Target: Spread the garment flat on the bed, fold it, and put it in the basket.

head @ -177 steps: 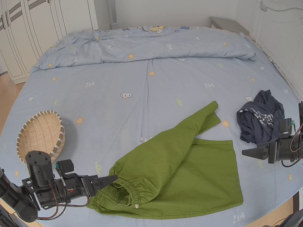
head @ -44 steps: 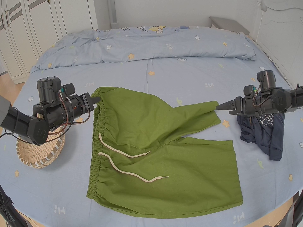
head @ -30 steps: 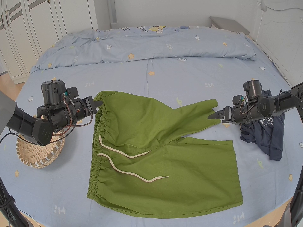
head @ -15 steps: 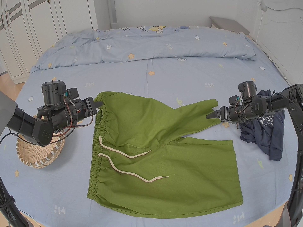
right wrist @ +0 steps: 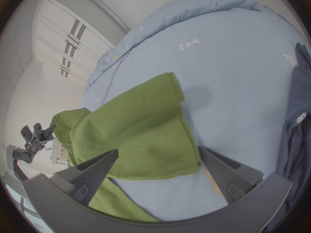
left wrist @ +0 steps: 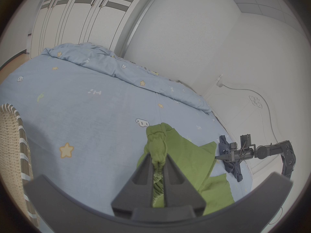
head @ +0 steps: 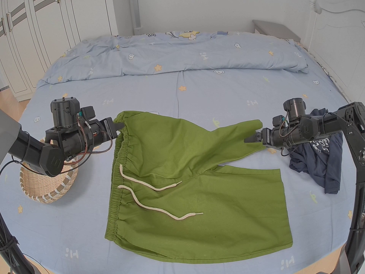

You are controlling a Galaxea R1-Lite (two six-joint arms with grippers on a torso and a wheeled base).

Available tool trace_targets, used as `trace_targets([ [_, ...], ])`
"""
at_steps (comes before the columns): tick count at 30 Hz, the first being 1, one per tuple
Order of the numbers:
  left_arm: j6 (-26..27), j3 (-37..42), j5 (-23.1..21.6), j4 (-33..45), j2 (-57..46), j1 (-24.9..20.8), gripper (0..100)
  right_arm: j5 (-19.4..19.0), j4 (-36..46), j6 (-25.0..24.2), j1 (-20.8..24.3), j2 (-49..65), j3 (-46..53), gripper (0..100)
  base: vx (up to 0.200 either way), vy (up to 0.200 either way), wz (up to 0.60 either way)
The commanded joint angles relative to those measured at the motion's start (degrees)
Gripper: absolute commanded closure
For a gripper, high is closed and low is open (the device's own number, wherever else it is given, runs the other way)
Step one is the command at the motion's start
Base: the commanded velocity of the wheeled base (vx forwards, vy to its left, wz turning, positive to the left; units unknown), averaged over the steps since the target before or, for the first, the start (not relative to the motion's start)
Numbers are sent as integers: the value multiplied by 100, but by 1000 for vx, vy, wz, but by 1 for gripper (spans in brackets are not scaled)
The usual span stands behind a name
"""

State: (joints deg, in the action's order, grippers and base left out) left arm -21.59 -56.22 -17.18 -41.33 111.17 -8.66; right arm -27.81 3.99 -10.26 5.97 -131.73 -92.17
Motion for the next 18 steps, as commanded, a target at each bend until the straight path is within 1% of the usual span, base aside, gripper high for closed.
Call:
trace_targets([
  [1,-3,-3,-5,-7,-7,13,100,-41,6,-55,97,16,-38,0,0,0,0],
  [4,-3,-3,-5,-7,-7,13,100,-32,32,-63,97,7,-73,0,0,0,0],
  [5,-12,-3,4,-7,-7,13,100,-23,32,-63,97,7,-73,100,0,0,0],
  [18,-12,-47,4,-7,19,48,100,12,102,-55,9,60,15,100,0,0,0],
])
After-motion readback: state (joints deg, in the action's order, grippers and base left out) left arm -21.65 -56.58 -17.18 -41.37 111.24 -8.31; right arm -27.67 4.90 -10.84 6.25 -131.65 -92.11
